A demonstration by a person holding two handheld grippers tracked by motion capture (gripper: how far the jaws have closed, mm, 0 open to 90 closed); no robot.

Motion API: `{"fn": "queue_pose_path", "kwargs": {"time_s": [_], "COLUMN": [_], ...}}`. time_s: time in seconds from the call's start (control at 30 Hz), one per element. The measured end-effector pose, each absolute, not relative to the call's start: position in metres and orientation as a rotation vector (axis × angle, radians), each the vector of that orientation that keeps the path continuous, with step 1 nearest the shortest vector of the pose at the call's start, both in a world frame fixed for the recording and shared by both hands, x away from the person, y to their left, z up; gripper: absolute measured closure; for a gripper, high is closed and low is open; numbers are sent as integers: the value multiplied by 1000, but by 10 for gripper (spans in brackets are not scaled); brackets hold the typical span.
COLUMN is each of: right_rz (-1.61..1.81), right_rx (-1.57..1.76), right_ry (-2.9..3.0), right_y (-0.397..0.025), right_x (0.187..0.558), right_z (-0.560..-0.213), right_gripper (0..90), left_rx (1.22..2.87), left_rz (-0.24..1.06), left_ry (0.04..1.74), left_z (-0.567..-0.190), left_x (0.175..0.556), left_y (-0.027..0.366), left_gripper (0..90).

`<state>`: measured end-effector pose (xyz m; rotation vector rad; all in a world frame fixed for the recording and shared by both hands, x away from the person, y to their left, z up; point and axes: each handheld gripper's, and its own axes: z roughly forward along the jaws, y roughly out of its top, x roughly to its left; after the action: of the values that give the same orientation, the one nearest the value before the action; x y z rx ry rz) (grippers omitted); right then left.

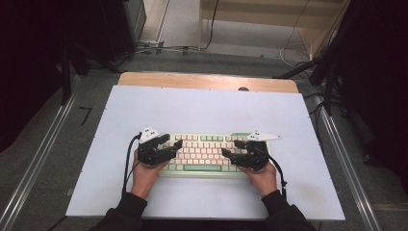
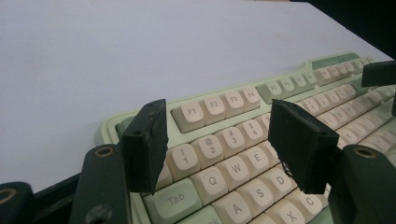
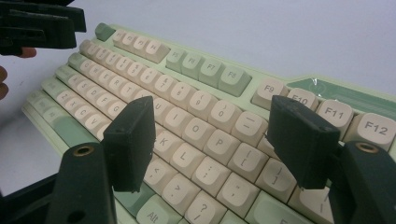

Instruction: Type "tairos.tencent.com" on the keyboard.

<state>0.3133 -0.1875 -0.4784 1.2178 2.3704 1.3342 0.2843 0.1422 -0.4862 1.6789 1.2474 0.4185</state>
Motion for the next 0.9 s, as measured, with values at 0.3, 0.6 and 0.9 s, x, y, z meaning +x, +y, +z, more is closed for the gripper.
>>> {"fn": "queue_pose_path", "kwargs": {"time_s": [0.3, 0.6, 0.9], "right_rz": [1331, 1362, 1397], "right_rx": [1209, 1149, 1006], "right_ry": [2377, 2404, 2508], "right_y": [-187, -184, -167], "right_x": [313, 310, 302], "right_z": [-479, -479, -479], "right_gripper": [313, 620, 878], "left_rx": [1681, 1695, 1698], "left_rz": [427, 425, 427], "left_ry": [1256, 1252, 1247], "left_z": [-486, -487, -487], "left_x": [284, 284, 283], "left_y": [142, 141, 140], "left_gripper": [385, 387, 399]}}
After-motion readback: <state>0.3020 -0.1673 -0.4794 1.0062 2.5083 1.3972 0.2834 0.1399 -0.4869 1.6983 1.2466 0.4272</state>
